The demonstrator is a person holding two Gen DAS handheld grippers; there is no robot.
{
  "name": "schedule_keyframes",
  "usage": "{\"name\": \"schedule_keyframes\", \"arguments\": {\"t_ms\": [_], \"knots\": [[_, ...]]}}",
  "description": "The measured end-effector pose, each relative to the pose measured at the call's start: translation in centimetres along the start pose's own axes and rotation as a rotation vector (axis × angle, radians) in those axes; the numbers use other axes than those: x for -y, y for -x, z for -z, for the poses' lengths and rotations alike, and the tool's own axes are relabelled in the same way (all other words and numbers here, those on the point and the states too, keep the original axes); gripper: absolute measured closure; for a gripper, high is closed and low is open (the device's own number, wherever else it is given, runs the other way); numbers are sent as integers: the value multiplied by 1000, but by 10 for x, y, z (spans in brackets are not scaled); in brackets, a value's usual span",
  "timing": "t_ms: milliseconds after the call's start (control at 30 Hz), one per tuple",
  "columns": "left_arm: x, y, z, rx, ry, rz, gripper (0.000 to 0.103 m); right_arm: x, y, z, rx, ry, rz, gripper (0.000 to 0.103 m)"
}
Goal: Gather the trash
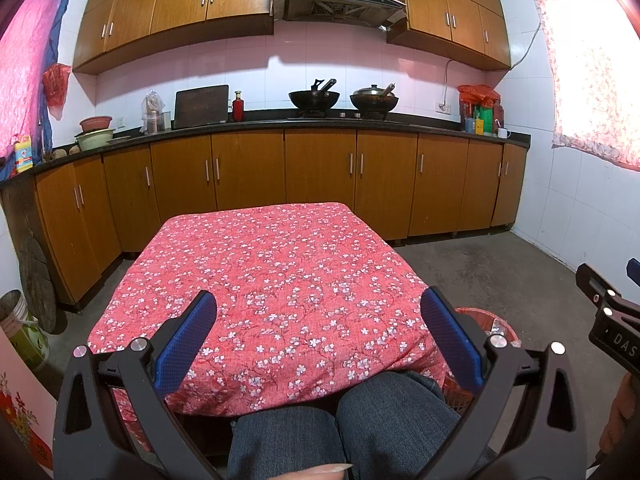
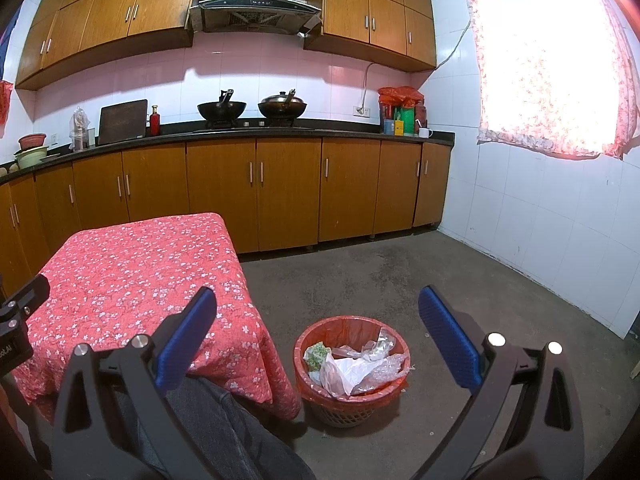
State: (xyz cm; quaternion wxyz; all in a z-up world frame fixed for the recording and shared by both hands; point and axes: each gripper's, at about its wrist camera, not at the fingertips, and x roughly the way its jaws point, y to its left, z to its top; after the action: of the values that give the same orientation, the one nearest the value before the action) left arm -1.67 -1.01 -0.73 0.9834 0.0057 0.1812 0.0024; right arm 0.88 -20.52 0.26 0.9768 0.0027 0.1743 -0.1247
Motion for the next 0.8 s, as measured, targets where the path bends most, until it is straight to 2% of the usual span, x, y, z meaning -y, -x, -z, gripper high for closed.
{"name": "schedule_keyframes", "arguments": {"t_ms": [800], "knots": [[-1, 0, 0, 0, -1, 1, 2, -1, 0, 1, 2, -4, 1, 4]]}}
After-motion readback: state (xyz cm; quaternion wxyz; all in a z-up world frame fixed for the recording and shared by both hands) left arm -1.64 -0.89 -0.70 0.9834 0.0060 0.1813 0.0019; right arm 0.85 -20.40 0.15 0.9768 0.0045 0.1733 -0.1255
